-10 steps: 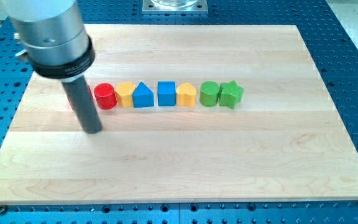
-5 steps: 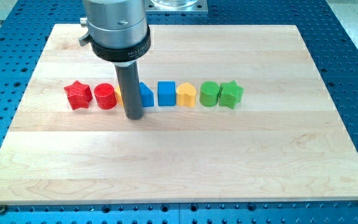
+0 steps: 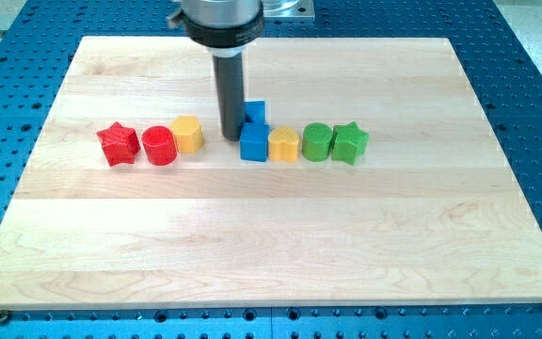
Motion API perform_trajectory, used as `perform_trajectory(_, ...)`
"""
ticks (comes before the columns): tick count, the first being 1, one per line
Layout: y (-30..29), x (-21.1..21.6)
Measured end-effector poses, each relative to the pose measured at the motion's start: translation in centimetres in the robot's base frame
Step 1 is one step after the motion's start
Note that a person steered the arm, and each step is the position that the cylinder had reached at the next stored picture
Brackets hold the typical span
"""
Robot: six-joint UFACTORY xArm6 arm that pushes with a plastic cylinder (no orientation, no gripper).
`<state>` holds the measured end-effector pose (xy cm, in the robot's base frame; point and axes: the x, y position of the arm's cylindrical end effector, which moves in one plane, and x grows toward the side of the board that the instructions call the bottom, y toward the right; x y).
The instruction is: Move the blue triangle above the blue cube
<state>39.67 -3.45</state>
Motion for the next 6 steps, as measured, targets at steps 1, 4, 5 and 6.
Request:
perform_trajectory(1,1.7,-0.5)
perform_trajectory(4,-1.3,3.7)
perform_trajectory(5,-1.4,9.3)
perform_trajectory(6,1.5,9.7)
